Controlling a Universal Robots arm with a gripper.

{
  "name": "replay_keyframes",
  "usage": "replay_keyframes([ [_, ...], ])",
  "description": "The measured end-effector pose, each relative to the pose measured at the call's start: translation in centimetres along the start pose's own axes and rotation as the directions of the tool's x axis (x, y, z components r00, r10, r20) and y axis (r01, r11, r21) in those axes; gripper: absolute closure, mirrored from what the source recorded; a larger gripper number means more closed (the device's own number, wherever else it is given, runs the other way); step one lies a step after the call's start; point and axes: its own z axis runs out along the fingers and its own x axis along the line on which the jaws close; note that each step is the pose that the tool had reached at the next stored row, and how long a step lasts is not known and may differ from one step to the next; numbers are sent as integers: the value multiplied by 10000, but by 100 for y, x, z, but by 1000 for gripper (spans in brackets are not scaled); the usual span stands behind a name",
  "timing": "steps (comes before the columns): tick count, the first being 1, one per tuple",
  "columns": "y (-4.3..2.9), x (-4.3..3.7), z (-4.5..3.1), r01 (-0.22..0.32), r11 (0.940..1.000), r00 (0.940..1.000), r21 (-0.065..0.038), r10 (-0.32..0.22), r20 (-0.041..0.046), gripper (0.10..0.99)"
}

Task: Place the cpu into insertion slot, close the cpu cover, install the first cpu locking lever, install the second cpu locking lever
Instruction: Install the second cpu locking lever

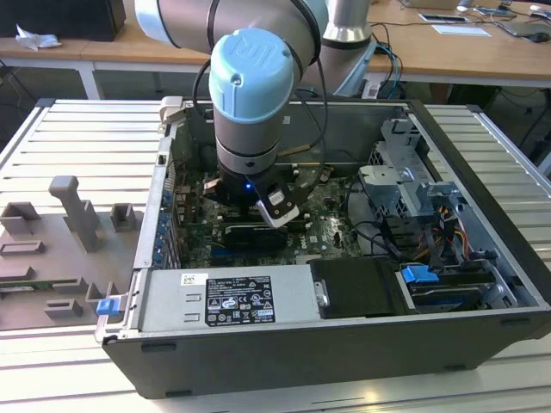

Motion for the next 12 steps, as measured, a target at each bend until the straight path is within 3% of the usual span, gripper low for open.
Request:
replay_keyframes([
  [7,4,13,-10,1,10000,10000,-15,-1,0,980],
  [12,40,12,-97,1,10000,10000,-30,-1,1,980],
])
